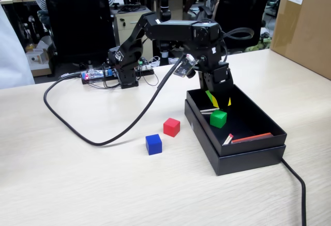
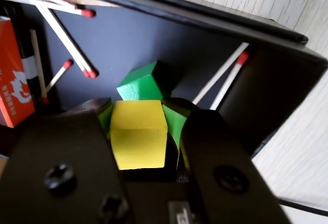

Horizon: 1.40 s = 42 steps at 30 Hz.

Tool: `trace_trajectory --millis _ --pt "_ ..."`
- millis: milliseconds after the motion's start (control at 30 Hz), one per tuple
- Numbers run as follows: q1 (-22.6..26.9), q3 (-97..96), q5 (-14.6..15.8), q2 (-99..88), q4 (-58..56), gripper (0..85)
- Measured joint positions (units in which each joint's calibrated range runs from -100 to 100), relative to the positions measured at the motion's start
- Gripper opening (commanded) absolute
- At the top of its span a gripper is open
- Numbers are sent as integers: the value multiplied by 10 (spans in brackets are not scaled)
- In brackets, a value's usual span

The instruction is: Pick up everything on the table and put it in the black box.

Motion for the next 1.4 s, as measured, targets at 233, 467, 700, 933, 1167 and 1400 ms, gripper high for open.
trace_trajectory --millis 233,467,700,933,1167,1400 --pt "-12 -1 1 -19 0 347" --pt "-62 -38 -21 -215 -3 420" --pt "-152 -172 -81 -256 -4 483" --pt "-183 -185 -105 -177 -3 476" --pt "-180 -107 -107 -13 -3 441" --pt "-173 -84 -100 66 -3 233"
